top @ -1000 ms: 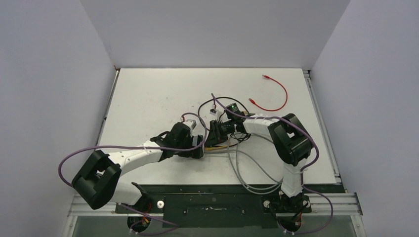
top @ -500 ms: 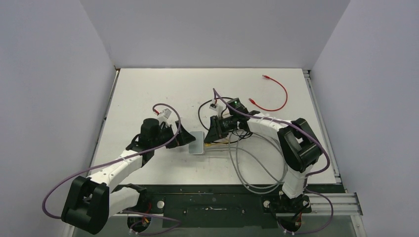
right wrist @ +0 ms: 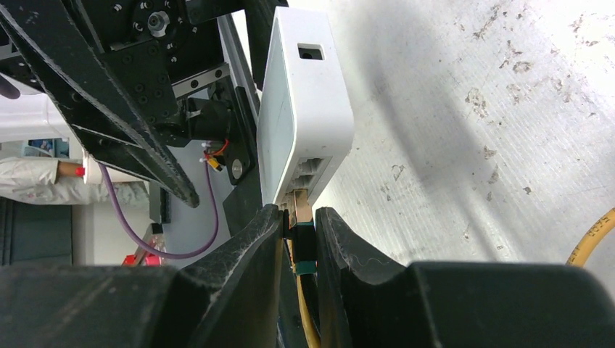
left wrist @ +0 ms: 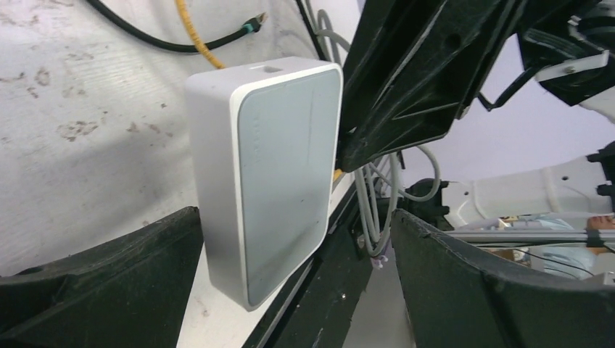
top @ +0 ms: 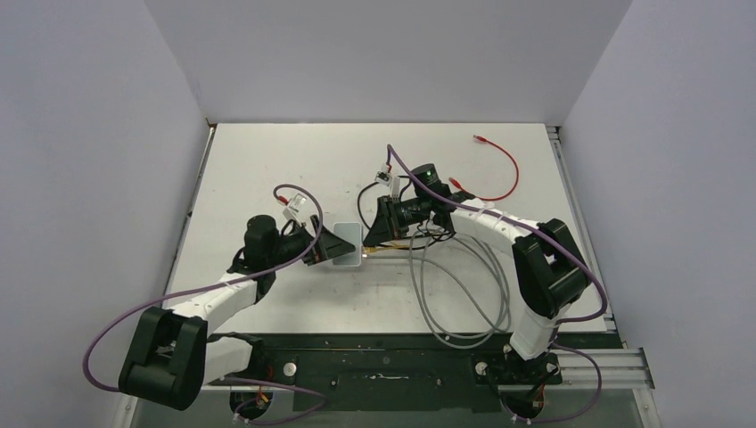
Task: Pull the plug from the switch port
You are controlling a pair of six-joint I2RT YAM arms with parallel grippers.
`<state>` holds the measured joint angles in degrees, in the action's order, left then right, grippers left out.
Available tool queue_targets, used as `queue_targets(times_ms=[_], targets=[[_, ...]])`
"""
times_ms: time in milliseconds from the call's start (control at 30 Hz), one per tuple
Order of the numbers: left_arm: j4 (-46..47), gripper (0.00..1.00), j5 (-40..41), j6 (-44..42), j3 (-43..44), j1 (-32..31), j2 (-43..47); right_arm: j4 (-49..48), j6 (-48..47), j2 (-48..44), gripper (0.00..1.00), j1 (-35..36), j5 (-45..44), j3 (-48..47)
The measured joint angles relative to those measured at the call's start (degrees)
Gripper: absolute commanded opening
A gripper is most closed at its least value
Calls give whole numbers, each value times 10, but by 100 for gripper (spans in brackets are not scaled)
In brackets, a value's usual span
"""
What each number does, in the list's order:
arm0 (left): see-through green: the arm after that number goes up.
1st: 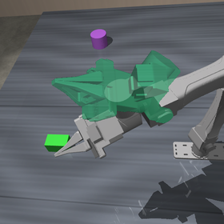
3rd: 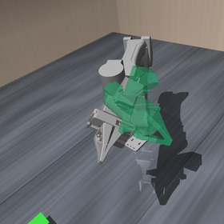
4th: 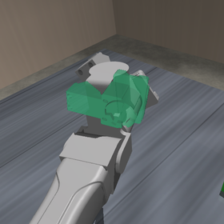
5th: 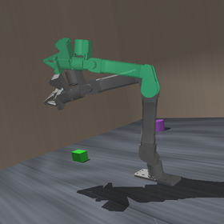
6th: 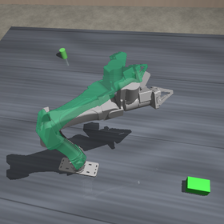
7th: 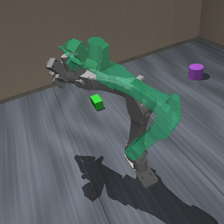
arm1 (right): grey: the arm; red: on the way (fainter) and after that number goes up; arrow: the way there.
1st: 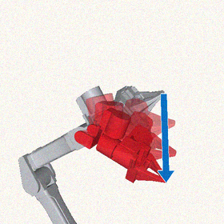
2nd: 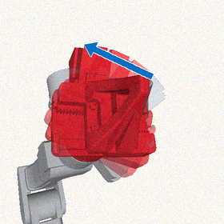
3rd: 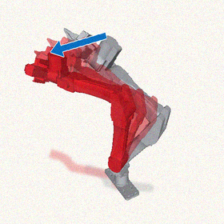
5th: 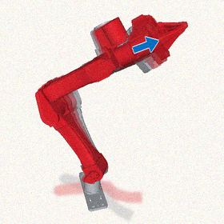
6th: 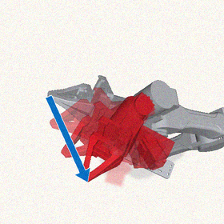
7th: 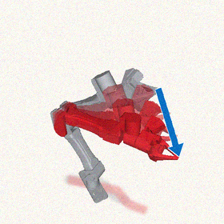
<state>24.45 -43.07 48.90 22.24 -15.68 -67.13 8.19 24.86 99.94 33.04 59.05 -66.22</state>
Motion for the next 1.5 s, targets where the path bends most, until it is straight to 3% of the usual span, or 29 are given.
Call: queue_targets(times_ms=[233,367,633,900,1500], targets=[[65,74,-24,42,-3,3,-14,-6,7,0,5,-3,13,0],[89,68,-35,61,-3,5,-26,-14,16,0,5,-7,23,0],[153,42,-66,108,-3,5,-65,-26,29,0,5,-7,45,0],[210,0,-91,142,-2,4,-91,-33,31,1,5,-9,56,0],[216,0,-93,147,-2,1,-96,63,-18,5,5,-12,37,-39]])
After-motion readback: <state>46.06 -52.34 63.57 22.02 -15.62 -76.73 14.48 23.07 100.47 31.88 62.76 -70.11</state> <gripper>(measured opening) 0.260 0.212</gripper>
